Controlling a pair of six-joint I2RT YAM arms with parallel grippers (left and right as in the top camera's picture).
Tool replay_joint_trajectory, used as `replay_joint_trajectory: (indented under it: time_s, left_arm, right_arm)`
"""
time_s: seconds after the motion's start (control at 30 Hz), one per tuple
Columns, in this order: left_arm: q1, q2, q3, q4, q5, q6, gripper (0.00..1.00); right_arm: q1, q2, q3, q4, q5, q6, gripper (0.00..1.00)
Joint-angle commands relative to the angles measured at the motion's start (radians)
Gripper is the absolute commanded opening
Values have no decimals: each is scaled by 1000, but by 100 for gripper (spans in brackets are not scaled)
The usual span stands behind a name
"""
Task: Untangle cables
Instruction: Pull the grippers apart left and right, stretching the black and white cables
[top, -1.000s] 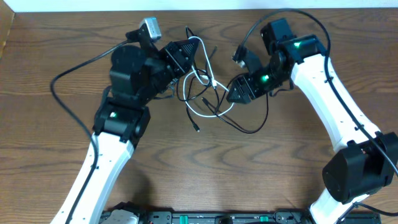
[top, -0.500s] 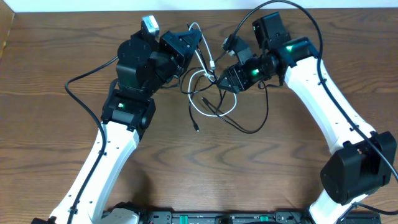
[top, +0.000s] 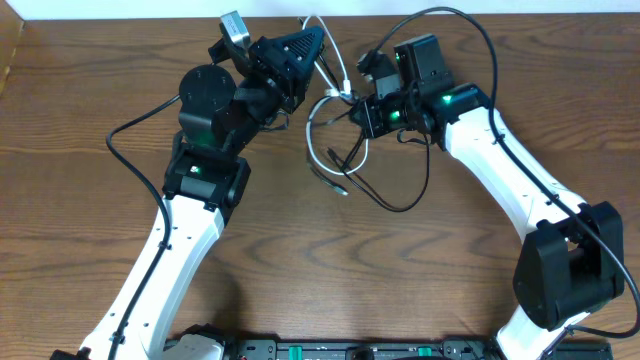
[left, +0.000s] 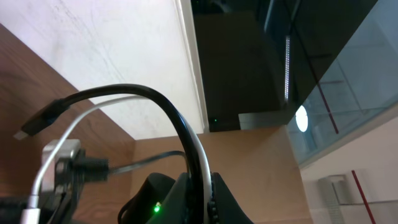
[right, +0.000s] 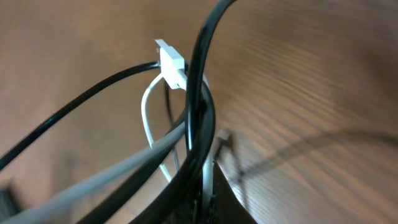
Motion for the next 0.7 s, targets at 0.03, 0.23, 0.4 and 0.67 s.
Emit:
replay_joint_trajectory:
  time_s: [0.03,0.23,0.4,0.67]
  left_arm:
    - [38,-12,3,14,-32,33,7]
    - [155,-12,3,10,-32,175,7]
    - [198,-10,3,-127,-53,380,8]
    - [233,-10,3,-373,-279,663,7]
  right_arm:
    - [-42,6,-9,-53,381,366,1]
    - [-138,5,-10,-284,439,352,1]
    - [-205,5,-10,-403,333,247,1]
    - [-322,-17,-9,-441,312,222,1]
